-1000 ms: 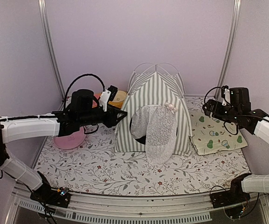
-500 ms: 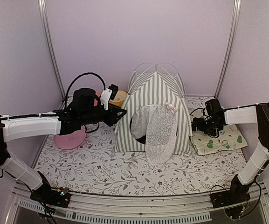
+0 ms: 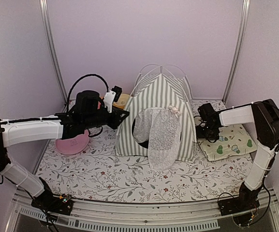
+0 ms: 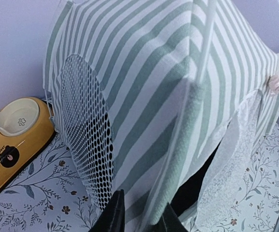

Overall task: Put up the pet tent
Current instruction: Pick up the cushion from the corner of the board.

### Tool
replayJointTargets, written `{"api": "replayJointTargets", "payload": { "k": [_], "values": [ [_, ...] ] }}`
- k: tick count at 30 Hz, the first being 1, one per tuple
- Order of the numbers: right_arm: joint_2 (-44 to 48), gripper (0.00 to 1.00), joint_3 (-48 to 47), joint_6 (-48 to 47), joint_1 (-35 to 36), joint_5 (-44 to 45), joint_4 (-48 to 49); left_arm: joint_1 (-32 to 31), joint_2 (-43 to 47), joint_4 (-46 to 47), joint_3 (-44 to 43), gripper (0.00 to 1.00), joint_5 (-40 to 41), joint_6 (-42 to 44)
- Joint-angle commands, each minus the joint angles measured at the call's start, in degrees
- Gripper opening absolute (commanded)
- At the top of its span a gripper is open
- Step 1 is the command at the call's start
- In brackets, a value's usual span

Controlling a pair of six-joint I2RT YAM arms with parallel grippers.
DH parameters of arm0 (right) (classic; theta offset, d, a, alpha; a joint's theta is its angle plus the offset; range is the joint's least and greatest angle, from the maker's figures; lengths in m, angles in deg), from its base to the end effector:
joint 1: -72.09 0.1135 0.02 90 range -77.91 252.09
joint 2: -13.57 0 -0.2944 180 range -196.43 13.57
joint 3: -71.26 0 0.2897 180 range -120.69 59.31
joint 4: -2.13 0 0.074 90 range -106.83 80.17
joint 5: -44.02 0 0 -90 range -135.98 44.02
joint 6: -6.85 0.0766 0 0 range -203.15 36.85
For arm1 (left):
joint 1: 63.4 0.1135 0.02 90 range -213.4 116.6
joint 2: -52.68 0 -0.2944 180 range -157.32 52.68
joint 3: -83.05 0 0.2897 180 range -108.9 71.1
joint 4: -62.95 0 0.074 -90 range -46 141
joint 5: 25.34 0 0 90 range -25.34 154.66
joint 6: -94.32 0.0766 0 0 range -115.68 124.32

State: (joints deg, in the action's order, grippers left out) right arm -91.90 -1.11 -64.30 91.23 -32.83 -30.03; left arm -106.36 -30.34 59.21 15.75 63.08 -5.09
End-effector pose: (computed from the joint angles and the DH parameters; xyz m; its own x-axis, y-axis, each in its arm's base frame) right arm 0.3868 0.1158 0.1041 -0.8861 0.0255 -0.4628 0.0602 0.9964 -0.0603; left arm 0.2950 -0.2776 0.2771 -0.3550 0.1073 -0.9287 0.6510 0.7413 -0.1632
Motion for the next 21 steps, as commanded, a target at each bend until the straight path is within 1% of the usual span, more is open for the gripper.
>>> {"api": "replayJointTargets", "payload": {
  "k": [1, 3, 4, 6, 9, 13, 15, 17, 18, 21],
  "values": [
    [-4.2, 0.99, -1.0, -0.2, 0.7, 5.0, -5.7, -0.5, -0.8, -0.6, -1.8, 0.22, 2.9, 0.4],
    [-5.5, 1.00, -1.0, -0.2, 0.7, 5.3, -6.2, -0.5, -1.0, -0.6, -1.9, 0.21, 2.8, 0.3],
    [-6.0, 0.97, -1.0, -0.3, 0.7, 5.3, -6.3, -0.5, -1.1, -0.6, -1.9, 0.21, 2.8, 0.2],
    [-6.3, 0.88, -1.0, 0.0, 0.7, 5.0, -6.6, -0.5, -1.2, -0.6, -2.0, 0.21, 2.8, 0.1],
    [-6.2, 0.66, -1.1, 0.0, 0.6, 3.8, -6.3, -0.5, -1.2, -0.6, -2.0, 0.20, 2.5, -0.1],
    [-6.0, 0.32, -1.2, 0.0, -0.3, 0.6, -6.1, -0.5, -1.0, -0.6, -2.0, 0.19, 2.3, -0.3],
    [-5.3, 0.14, -0.7, 0.2, -1.1, -0.9, -5.6, -0.5, -0.9, -0.6, -1.9, 0.19, 2.3, -0.4],
    [-3.2, 0.02, 0.2, 0.6, -2.2, -2.6, -4.7, -0.5, -0.7, -0.6, -1.9, 0.19, 2.1, -0.4],
    [-1.9, 0.00, 0.5, 0.9, -2.7, -3.4, -4.1, -0.5, -0.7, -0.6, -1.9, 0.19, 2.1, -0.5],
    [3.2, 0.00, 1.9, 1.9, -4.0, -5.6, -2.2, -0.5, -1.0, -0.5, -1.9, 0.17, 1.8, -0.6]
  ]
}}
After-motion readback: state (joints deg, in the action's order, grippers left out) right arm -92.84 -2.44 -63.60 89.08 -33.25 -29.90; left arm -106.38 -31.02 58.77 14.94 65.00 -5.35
